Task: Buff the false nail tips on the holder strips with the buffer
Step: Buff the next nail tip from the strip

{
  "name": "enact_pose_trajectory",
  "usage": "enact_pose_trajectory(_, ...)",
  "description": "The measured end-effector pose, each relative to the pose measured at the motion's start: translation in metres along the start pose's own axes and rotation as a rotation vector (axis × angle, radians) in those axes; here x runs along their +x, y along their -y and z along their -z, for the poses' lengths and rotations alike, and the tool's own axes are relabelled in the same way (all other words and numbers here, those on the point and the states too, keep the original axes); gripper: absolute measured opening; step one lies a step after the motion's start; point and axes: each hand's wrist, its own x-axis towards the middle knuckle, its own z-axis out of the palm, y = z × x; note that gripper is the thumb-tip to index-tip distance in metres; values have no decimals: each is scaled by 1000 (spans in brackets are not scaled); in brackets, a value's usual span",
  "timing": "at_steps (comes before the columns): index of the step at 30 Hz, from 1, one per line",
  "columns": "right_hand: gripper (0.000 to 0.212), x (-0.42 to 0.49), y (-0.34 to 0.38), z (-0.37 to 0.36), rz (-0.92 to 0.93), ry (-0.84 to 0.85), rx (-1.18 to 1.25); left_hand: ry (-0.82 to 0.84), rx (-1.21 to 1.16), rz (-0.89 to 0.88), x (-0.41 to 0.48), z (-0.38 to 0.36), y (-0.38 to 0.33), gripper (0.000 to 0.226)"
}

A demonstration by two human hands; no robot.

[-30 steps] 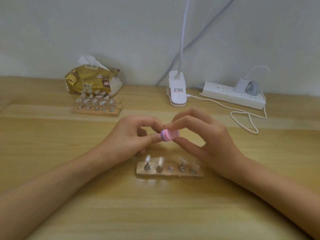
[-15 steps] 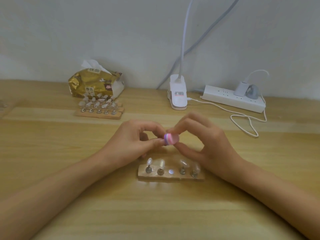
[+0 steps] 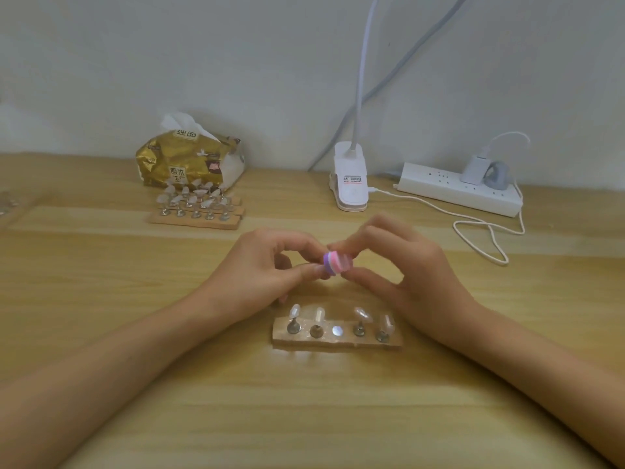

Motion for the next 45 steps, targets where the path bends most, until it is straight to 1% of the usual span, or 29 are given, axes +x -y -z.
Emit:
enact_pose_trajectory(2, 6, 1, -3, 3, -72, -14, -5, 15, -11, -3, 0, 0, 0, 8)
enact_pose_trajectory(3, 8, 1, -3, 5, -71, -42, -19, 23, -21, -8, 0, -1, 0, 9)
enact_pose_trajectory(5, 11, 1, -1, 4, 1, -61, -43, 12, -30, -8, -1, -1, 0, 6)
enact_pose_trajectory(7, 10, 0, 0, 0, 21, -16, -29, 8, -23, 4, 0, 0, 1, 1)
enact_pose_trajectory(8, 9, 0, -2, 1, -16, -2, -10, 14, -15, 3, 0, 0, 2, 2)
enact_pose_trajectory(10, 9, 1, -5, 6, -79, -31, -1, 28, -14, -4, 0, 0, 2, 9)
enact_pose_trajectory(12, 10, 1, -3, 8, -28, -83, -16, 23, -28, -6, 0, -1, 0, 9)
enact_pose_trajectory(14, 12, 1, 0, 3, 38, -47, -25, 12, -25, 3, 0, -1, 1, 3)
enact_pose_trajectory(16, 12, 1, -2, 1, -21, -9, -18, 21, -13, 2, 0, 0, 2, 3)
enact_pose_trajectory(18, 14, 2, -5, 6, -83, -39, -15, 30, -14, -6, -1, 0, 1, 9)
enact_pose_trajectory(20, 15, 1, -4, 7, -26, -76, -24, 21, -20, -6, 0, 0, 1, 9)
enact_pose_trajectory(22, 14, 0, -2, 3, 38, -30, -24, 7, -29, 8, 0, 0, 1, 4)
enact_pose_trajectory(24, 13, 1, -5, 2, -38, 2, -13, 12, -20, 9, 0, -1, 2, 6)
enact_pose_trajectory(26, 16, 1, -7, 6, -85, -36, -11, 20, -23, 2, 0, -1, 1, 10)
enact_pose_trajectory(28, 18, 0, -5, 6, 2, -74, -26, 12, -32, 3, 0, -1, 1, 8)
enact_pose_trajectory(29, 18, -1, -4, 4, 48, -57, -32, 7, -33, 7, 0, -1, 1, 6)
enact_pose_trajectory(30, 17, -2, -4, 2, 54, -28, -35, 7, -29, 9, 0, -1, 1, 5)
enact_pose_trajectory(32, 16, 0, -8, 3, -44, -5, -23, 10, -27, 11, 0, -1, 0, 8)
enact_pose_trajectory(34, 21, 1, -9, 7, -87, -52, -32, 6, -42, 14, -1, -1, -2, 11)
enact_pose_trajectory(35, 22, 1, -7, 7, -51, -62, -40, 0, -47, 19, -1, -1, -2, 10)
enact_pose_trajectory(37, 20, -1, -3, 2, 39, -11, -57, -11, -42, 38, 0, 0, -2, 7)
enact_pose_trajectory(38, 19, -1, -4, 1, 31, 10, -56, -13, -40, 41, 0, 0, -1, 7)
enact_pose_trajectory(39, 19, -1, -6, 2, -17, 7, -44, -10, -43, 40, 0, 0, 0, 7)
enact_pose_trajectory(41, 21, -1, -8, 7, -78, -41, -41, 1, -48, 38, -1, 0, -1, 8)
enact_pose_trajectory(43, 21, -2, -6, 6, 5, -39, -57, -6, -41, 41, -1, 0, -1, 7)
enact_pose_trajectory(44, 19, -2, -4, 4, 44, -5, -60, -14, -37, 45, -1, 0, 0, 6)
enact_pose_trajectory(45, 17, -2, -4, 3, 42, 21, -57, -18, -33, 45, 0, 0, 0, 6)
